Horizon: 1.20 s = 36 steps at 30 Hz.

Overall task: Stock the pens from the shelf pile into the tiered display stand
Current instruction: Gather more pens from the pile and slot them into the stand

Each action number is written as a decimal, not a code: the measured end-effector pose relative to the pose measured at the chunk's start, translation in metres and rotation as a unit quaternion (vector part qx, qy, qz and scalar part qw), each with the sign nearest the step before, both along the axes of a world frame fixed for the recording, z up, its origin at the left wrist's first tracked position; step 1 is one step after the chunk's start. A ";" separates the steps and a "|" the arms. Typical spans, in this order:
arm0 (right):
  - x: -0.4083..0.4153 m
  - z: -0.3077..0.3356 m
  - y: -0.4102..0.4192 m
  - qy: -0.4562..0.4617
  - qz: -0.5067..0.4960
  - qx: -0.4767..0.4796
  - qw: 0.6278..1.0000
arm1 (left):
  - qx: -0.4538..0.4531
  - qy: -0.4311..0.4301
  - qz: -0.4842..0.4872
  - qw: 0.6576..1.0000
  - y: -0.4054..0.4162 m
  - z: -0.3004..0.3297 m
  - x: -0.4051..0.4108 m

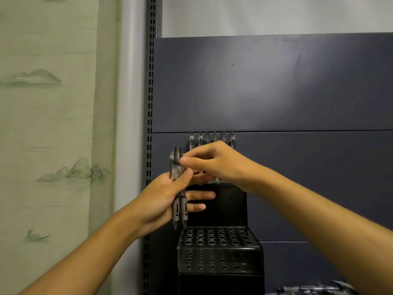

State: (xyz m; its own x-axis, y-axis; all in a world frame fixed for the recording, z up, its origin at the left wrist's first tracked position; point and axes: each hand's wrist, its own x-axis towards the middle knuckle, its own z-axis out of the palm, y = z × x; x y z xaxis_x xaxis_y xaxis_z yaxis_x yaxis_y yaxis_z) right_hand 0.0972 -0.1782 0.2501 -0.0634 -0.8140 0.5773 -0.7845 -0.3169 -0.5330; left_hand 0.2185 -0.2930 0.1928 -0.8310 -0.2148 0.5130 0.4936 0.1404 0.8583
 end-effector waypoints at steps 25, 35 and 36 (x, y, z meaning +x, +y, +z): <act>-0.054 0.064 -0.012 -0.111 -0.212 -0.236 0.942 | -0.043 -0.046 0.117 0.991 -0.022 -0.017 0.010; -0.055 0.056 -0.028 -0.087 -0.214 -0.183 0.956 | -0.032 -0.045 0.133 0.990 -0.021 -0.017 0.008; -0.054 0.055 -0.030 -0.082 -0.217 -0.182 0.956 | -0.031 -0.046 0.133 0.989 -0.021 -0.017 0.007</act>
State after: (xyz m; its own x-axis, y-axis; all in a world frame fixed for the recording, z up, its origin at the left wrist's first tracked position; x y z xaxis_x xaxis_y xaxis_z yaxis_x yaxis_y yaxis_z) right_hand 0.0429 -0.2081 0.3048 -0.4629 -0.4387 0.7702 -0.7997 -0.1681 -0.5764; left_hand 0.2259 -0.3136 0.1758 -0.7926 -0.4031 0.4575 0.3524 0.3096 0.8832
